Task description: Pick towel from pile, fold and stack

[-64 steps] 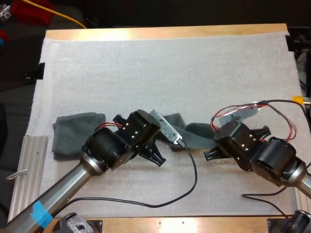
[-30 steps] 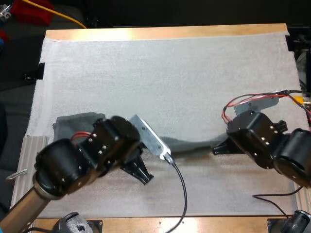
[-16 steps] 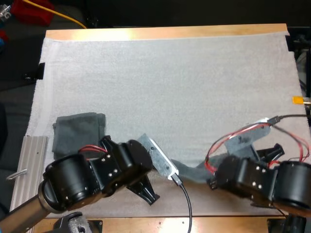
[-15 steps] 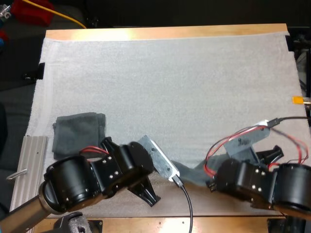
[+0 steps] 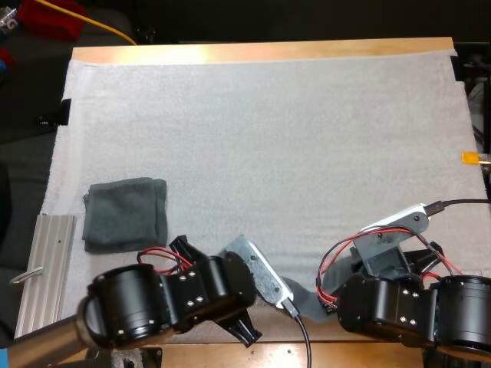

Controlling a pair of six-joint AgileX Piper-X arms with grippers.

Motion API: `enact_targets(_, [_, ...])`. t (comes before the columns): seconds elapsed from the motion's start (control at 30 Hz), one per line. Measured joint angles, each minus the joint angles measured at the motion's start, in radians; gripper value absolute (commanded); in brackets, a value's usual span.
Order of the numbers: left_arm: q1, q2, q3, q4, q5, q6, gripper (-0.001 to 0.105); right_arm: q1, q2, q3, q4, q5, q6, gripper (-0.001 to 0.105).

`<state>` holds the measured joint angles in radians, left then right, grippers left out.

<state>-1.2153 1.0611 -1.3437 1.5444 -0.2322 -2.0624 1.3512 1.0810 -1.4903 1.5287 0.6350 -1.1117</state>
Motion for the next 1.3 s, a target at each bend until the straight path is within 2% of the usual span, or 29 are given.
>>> enact_targets(0.17, [0.0,0.0,0.108,0.001,-0.007,-0.008,0.0,-0.043,0.016,0.042,0.0,-0.002,-0.003,0.001])
enact_targets(0.3, [0.008,0.0,0.122,0.005,-0.063,-0.01,0.0,-0.095,0.058,0.072,0.002,-0.002,-0.035,0.001])
enact_targets(0.4, [0.049,0.0,0.122,0.005,-0.074,0.009,0.0,-0.135,0.084,0.073,-0.025,-0.002,-0.092,0.001])
enact_targets(0.7, [0.279,0.002,0.122,-0.068,-0.091,0.2,0.0,-0.318,0.18,0.073,-0.192,-0.015,-0.249,0.001])
enact_targets(0.8, [0.354,0.004,0.122,-0.134,-0.043,0.275,0.0,-0.391,0.21,0.073,-0.271,-0.069,-0.296,0.001])
enact_targets(0.9, [0.416,0.022,0.122,-0.167,-0.015,0.313,0.0,-0.458,0.249,0.073,-0.329,-0.095,-0.315,0.001])
enact_targets(1.07, [0.488,0.104,0.122,-0.204,-0.009,0.385,0.0,-0.534,0.298,0.073,-0.399,-0.169,-0.344,0.001])
enact_targets(1.3, [0.552,0.21,0.122,-0.303,-0.008,0.44,0.0,-0.585,0.359,0.073,-0.477,-0.197,-0.372,0.001])
